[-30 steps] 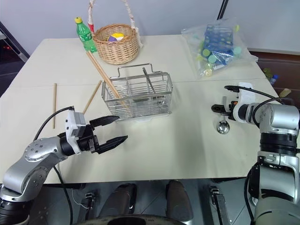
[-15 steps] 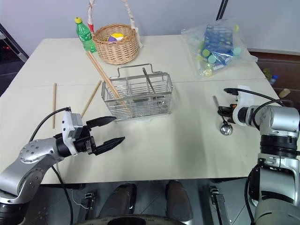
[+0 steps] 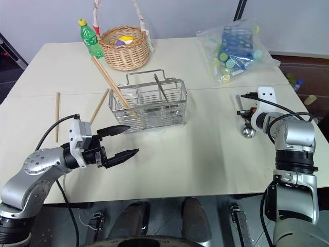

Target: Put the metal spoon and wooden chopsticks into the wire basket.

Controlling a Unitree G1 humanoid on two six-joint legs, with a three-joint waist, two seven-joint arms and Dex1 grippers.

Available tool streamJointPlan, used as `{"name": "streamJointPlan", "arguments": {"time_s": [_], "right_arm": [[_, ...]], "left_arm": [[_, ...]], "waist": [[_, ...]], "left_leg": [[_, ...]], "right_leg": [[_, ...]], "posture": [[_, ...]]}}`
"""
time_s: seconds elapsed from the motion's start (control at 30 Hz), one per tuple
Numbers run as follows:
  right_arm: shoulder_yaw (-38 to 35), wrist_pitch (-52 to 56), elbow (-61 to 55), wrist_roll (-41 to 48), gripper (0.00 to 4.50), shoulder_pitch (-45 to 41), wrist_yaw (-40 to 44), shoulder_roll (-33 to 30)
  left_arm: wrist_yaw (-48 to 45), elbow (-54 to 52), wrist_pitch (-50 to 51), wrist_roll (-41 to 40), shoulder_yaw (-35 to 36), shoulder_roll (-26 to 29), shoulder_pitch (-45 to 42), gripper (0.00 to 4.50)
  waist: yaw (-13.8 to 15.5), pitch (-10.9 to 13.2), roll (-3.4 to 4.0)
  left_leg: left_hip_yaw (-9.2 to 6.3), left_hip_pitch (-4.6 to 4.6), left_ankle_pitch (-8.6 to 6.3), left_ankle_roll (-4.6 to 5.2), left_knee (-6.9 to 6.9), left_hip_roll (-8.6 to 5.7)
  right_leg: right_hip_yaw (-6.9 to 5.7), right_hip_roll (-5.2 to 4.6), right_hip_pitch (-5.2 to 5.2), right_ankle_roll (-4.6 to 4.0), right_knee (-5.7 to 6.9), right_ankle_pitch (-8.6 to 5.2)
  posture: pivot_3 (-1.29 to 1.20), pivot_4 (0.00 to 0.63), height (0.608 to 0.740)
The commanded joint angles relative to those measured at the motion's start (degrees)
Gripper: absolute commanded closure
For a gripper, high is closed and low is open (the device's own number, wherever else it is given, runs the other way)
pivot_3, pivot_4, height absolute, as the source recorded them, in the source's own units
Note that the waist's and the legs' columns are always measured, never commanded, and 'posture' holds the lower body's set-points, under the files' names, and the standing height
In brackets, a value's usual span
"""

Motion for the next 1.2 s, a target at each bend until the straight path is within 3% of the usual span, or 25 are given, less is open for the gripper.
{"name": "streamJointPlan", "arguments": {"time_s": [0.03,0.23,0.57,0.83,1.2], "right_arm": [[-1.58,-5.34,-5.09,-1.65,4.38,-3.89,-2.66,-0.68],[-3.09,-9.86,-14.20,0.11,4.38,-9.96,-7.49,4.76],[-1.72,-8.28,-32.49,8.11,4.38,-10.07,-11.59,20.39],[-0.90,-9.77,-32.72,11.73,4.38,-12.35,-10.34,23.65],[1.61,-11.23,-31.08,14.45,4.38,-10.26,-8.30,26.05]], "left_arm": [[-1.75,0.32,-1.48,0.55,-0.65,0.44,-1.46,0.24],[-2.90,2.66,-1.86,1.02,-0.64,0.49,-3.24,0.24],[-0.31,-2.25,-0.21,-0.99,0.49,-0.05,0.07,0.24],[4.39,-5.77,1.01,-4.42,5.14,-1.07,2.45,0.24],[6.78,-12.74,2.75,-9.41,13.72,1.53,10.86,0.24]], "waist": [[-0.02,0.03,0.05],[-0.16,0.06,0.09],[0.14,0.06,0.10],[-0.02,0.06,0.11],[-0.07,0.06,0.12]], "left_leg": [[0.00,-0.04,0.00,0.00,-0.01,0.00],[-0.01,-0.07,0.00,0.00,-0.04,0.01],[-0.12,-0.25,0.00,0.00,-0.03,0.00],[-0.13,-0.24,0.00,0.00,-0.02,0.00],[-0.12,-0.25,0.00,0.00,-0.04,0.01]], "right_leg": [[0.00,0.00,-0.05,0.01,0.00,0.01],[0.00,0.00,-0.12,0.01,0.02,0.01],[-0.01,0.00,-0.26,0.01,0.04,0.01],[-0.01,0.00,-0.29,-0.01,0.10,0.01],[-0.01,0.00,-0.34,-0.03,0.15,0.00]], "posture": [[0.00,0.150,0.740],[0.00,0.150,0.740],[0.00,0.150,0.740],[0.00,0.150,0.740],[0.00,0.150,0.740]]}}
